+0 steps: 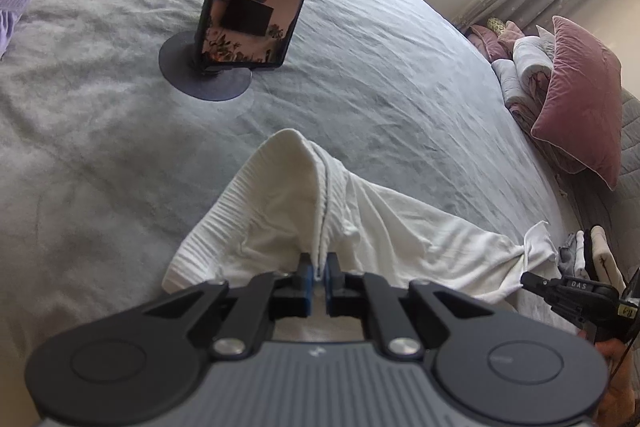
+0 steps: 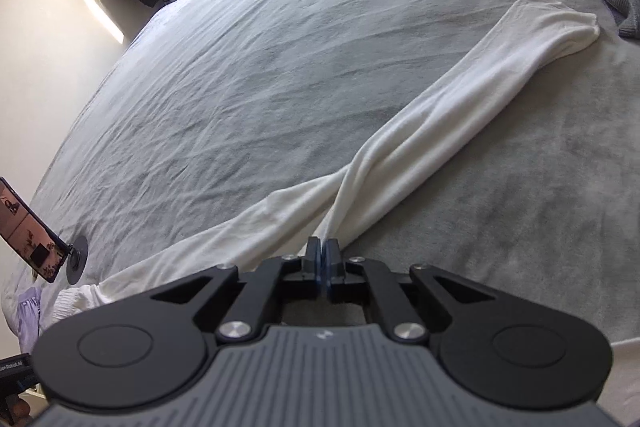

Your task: Fold clothes

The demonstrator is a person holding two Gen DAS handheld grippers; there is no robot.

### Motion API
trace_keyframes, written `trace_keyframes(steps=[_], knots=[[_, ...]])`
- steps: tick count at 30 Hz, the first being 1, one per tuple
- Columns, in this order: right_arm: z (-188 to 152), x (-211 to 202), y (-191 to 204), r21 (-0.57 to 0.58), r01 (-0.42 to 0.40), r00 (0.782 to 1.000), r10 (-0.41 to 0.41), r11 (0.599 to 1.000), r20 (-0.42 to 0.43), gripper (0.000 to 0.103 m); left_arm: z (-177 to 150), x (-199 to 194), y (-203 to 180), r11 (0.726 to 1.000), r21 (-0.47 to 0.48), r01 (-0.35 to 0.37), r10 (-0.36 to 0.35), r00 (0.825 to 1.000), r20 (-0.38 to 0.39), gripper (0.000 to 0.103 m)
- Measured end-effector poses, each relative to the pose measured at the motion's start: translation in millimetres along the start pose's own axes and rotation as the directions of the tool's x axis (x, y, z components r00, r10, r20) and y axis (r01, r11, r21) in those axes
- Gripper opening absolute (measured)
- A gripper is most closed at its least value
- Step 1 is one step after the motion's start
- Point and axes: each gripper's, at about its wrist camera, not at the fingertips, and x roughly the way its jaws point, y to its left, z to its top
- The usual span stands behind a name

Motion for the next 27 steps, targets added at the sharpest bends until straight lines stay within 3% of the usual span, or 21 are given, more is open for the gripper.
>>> trace_keyframes(steps=[5,10,12,13,16,19,27], knots=[[-2,-9,-4,0.015,-0.001,1.000,0.001,1.000,0.015,0.002,4,-1,4,1.000,-0.023,0.013,-0.013,1.000,0.002,0.005],[5,-28,4,0.005,-0.062,0.996,0.062,0.998,0.062,0.002,9,-8,3,0.997,-0.043,0.056,-0.055,0.998,0.020,0.005],[6,-23,5,0.021,-0.070,0.997,0.069,0.997,0.044,0.006,9,-7,4,0.997,-0.051,0.061,-0.060,0.998,0.010,0.005],[7,-19,4,0.034,-0.076,0.997,0.075,0.997,0.031,0.014,8,-6,4,0.997,-0.051,0.059,-0.059,0.998,0.001,0.005],[8,-4,5,0.063,-0.091,0.996,0.092,0.994,-0.014,0.017,5,-2,1,0.999,-0.028,0.030,-0.031,0.999,-0.027,0.005],[10,7,11,0.065,-0.098,0.995,0.099,0.993,-0.022,0.045,2,2,0,1.000,-0.001,-0.002,0.002,0.999,-0.044,0.006],[16,36,13,0.066,-0.030,1.000,0.031,0.997,-0.006,0.044,0,7,9,1.000,0.014,-0.013,0.014,0.998,-0.064,0.006]])
